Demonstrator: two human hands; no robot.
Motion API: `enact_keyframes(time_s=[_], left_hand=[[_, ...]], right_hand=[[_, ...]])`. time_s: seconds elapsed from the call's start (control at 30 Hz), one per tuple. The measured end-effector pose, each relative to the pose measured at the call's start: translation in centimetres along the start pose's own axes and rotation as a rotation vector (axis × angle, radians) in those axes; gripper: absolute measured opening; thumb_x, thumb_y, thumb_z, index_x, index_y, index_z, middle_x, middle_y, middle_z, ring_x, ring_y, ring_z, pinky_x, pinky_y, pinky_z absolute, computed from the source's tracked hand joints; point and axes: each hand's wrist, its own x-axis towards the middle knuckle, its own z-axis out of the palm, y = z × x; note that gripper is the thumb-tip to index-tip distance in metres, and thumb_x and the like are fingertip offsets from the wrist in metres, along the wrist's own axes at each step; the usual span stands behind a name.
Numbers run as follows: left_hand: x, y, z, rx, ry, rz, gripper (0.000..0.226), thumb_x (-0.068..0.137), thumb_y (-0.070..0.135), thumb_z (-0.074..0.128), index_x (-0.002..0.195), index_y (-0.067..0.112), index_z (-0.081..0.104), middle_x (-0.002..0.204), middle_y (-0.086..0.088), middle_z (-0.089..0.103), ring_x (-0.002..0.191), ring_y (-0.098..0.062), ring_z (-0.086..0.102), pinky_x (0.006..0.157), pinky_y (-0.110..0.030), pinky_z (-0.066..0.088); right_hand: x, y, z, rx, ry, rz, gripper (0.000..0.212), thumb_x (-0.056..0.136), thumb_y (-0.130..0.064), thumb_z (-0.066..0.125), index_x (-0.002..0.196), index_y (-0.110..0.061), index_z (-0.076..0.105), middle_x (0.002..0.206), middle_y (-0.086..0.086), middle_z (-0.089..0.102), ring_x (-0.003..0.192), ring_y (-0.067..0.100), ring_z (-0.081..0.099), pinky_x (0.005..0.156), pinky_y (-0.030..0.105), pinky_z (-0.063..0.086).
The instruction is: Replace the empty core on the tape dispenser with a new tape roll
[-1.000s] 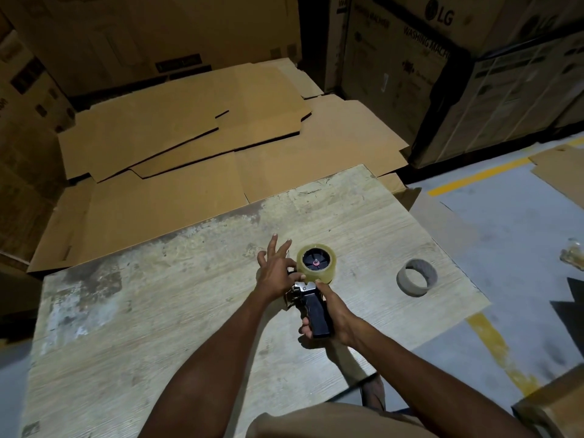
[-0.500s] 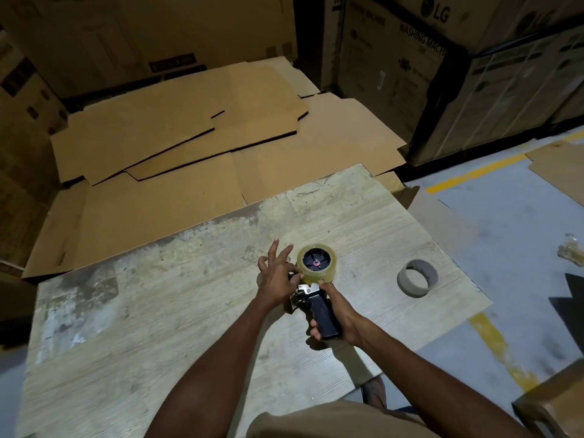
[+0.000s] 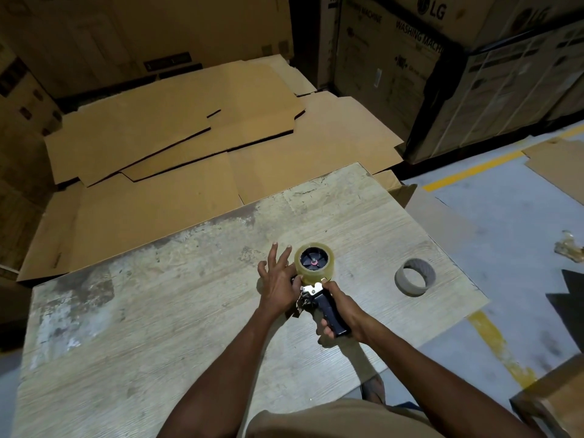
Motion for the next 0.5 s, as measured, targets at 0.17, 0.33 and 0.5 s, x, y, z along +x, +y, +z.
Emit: enact_keyframes(time_s=[0.17,0.33,0.5], left_hand=[[0.1,0.16,0.21,-0.08,0.047,-0.051,0.011,0.087,0.016,0.072,0.091,0.016,0.082,0.159,-0.003,0.048,0.159,-0.026,0.011,0.114,-0.054,0.014],[0.08,0.11,0.39,-0.073,0.064,-0.07,0.015,0.087,0.023,0.07,0.093,0.018,0.083,0.158,0.001,0.048,0.159,-0.022,0.009,0.117,-0.056,0.013],[0.0,0.26,0.87,-0.064,0.113,-0.05,0.01,0.086,0.015,0.072,0.088,0.016,0.082,0.15,-0.003,0.057,0.157,-0.026,0.019,0.114,-0.053,0.017]], right_hand=[[-0.04,-0.08,0.1,-0.007,-0.004,0.001,0.064,0.097,-0.064,0.045,0.086,-0.002,0.06,0.066,0.018,0.057,0.05,0.028,0.055,0.049,0.03,0.046],[0.2,0.06,-0.29,-0.021,-0.005,0.005,0.065,0.096,-0.065,0.045,0.089,-0.002,0.059,0.067,0.018,0.057,0.051,0.028,0.056,0.049,0.029,0.047],[0.46,0.19,-0.64,-0.034,-0.009,0.018,0.066,0.096,-0.066,0.045,0.091,-0.002,0.059,0.067,0.017,0.058,0.051,0.027,0.056,0.049,0.029,0.047]])
